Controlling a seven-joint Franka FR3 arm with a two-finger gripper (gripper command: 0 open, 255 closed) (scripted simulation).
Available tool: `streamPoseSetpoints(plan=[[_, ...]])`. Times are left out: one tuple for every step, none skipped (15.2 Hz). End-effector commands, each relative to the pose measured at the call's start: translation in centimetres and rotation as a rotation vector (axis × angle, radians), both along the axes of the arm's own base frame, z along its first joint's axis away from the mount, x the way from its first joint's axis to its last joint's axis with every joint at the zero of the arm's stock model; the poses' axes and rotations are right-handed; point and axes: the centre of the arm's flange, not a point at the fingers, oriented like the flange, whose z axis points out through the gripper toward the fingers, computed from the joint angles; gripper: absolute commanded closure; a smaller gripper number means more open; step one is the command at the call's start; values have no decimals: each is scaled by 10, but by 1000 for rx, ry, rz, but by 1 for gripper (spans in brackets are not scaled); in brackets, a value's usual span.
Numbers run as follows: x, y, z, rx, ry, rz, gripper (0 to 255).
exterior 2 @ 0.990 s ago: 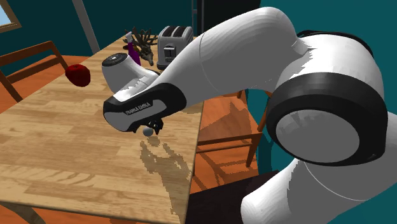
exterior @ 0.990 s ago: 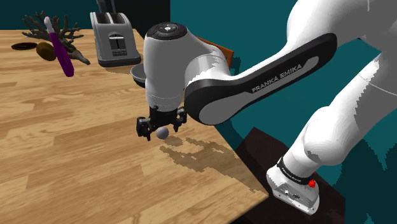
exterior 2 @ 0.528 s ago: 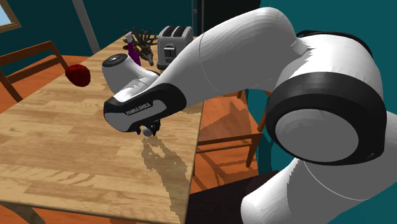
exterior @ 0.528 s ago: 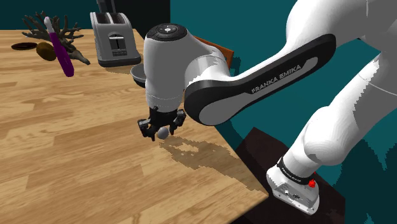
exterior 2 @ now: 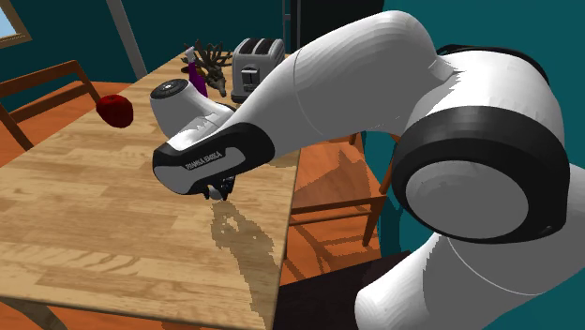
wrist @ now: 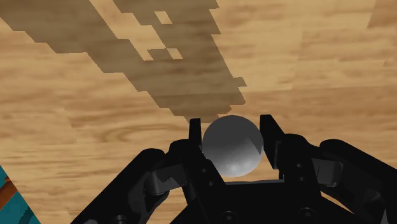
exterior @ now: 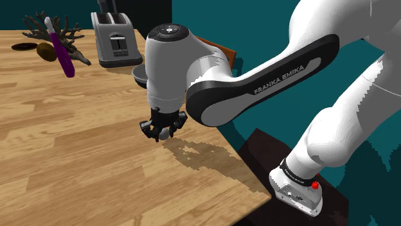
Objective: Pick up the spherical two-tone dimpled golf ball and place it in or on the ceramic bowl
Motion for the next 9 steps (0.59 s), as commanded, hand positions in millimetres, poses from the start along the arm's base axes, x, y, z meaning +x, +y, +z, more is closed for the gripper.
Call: streamPoseSetpoints(plan=[[0,0,0,0,0,0,255],[0,0,5,0,0,0,255],[0,0,11,0,0,0,255],[0,0,16,0,0,0,255],[0,0,21,0,0,0,255],[0,0,26,0,0,0,255],[0,0,32,0,0,0,255],[0,0,37,0,0,0,255],[0,0,42,0,0,0,255]])
